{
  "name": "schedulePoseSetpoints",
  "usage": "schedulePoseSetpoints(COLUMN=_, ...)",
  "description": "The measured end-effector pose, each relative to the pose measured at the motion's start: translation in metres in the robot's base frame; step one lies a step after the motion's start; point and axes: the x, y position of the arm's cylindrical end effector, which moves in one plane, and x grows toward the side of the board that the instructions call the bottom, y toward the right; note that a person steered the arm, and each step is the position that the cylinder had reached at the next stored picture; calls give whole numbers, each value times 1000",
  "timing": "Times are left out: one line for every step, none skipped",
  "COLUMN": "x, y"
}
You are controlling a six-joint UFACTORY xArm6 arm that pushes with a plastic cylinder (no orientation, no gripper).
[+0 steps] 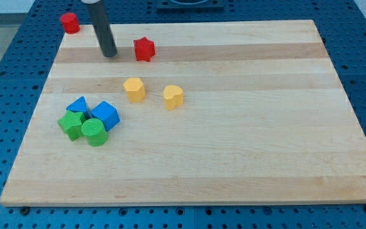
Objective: Move the red star towards the top centre of the board
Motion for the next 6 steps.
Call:
schedulePoseSetpoints(x=0, y=31)
schedulePoseSetpoints(x=0, y=60)
schedulePoseSetpoints(x=1, y=82)
schedulePoseSetpoints(x=1, y=89)
schedulePoseSetpoints(x=1, y=94)
schedulePoseSetpoints(x=1, y=109)
